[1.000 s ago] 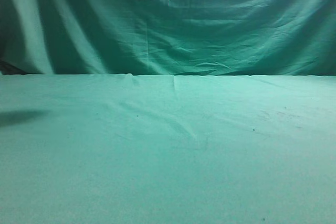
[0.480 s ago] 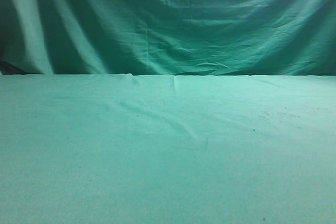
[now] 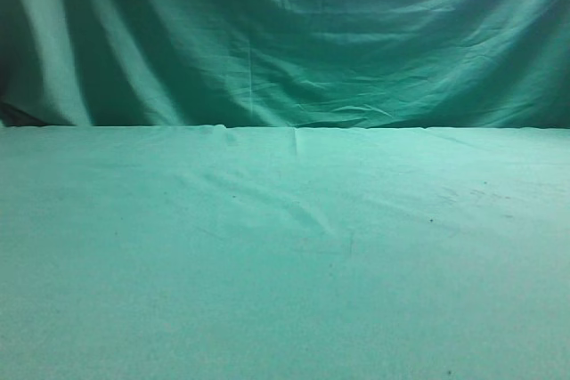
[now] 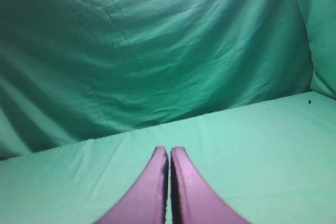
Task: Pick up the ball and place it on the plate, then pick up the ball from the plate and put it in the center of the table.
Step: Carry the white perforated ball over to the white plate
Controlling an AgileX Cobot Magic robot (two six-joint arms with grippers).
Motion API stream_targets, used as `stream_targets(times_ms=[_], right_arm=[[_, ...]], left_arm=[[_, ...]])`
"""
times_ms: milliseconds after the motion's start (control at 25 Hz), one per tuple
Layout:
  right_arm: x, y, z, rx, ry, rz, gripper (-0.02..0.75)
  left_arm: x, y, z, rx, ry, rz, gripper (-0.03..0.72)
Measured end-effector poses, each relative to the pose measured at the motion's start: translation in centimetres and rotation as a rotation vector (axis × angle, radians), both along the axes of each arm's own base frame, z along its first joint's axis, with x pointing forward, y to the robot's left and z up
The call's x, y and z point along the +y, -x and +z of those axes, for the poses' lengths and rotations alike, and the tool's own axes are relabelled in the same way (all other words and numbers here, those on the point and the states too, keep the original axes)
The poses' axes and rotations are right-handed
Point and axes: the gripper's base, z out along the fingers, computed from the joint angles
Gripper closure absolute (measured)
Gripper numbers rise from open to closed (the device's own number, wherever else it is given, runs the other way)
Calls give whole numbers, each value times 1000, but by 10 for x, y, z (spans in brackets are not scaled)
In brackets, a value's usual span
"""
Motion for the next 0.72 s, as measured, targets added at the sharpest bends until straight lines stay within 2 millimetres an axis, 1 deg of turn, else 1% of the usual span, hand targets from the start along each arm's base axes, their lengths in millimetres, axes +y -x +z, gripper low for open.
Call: stream_targets(times_ms=[120, 200, 320, 440, 560, 640, 720], right_arm=[[1, 1, 9, 51, 4, 12, 738], [2, -1, 19, 138, 26, 25, 738], [6, -12, 31, 354, 69, 49, 738], [9, -28, 44, 519, 115, 71, 738], [12, -42, 51, 597, 122, 80, 738], [13, -47, 54, 630, 134, 91, 738], [14, -52, 58, 651, 208, 117, 738]], left_arm=[[13, 5, -13, 18, -5, 52, 371], [19, 5, -20, 26, -6, 77, 371], [21, 3, -23, 20, -10, 83, 371], [21, -2, -27, 28, -12, 86, 371], [20, -10, -35, 48, -15, 88, 371], [20, -15, -42, 74, -11, 101, 371], [24, -21, -50, 108, -5, 132, 371]])
